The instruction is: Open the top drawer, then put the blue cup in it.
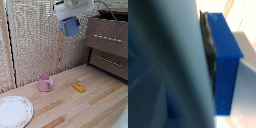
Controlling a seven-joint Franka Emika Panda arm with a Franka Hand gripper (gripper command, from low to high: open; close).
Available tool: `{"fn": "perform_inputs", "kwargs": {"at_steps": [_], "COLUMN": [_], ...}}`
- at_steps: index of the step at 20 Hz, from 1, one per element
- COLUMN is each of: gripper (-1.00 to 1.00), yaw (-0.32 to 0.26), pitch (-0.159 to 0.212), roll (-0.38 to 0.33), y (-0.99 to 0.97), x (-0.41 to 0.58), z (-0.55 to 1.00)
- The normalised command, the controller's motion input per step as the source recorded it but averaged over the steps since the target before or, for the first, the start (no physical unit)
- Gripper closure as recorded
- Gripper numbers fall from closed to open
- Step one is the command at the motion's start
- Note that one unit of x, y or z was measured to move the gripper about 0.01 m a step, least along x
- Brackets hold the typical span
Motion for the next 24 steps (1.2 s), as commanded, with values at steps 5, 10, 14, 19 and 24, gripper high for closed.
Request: {"fn": "perform_inputs", "kwargs": {"at_steps": [5, 10, 14, 19, 24], "gripper": [1.0, 1.0, 1.0, 1.0, 1.0], "yaw": [-0.183, -0.132, -0.114, -0.09, -0.078], "pitch": [0.0, 0.0, 0.0, 0.0, 0.0], "roll": [0.103, 0.127, 0.159, 0.275, 0.281], "y": [-0.35, -0.55, -0.56, -0.42, -0.45], "x": [0.062, 0.0, -0.135, -0.186, -0.243], "z": [0.81, 0.85, 0.78, 0.44, 0.43]}}
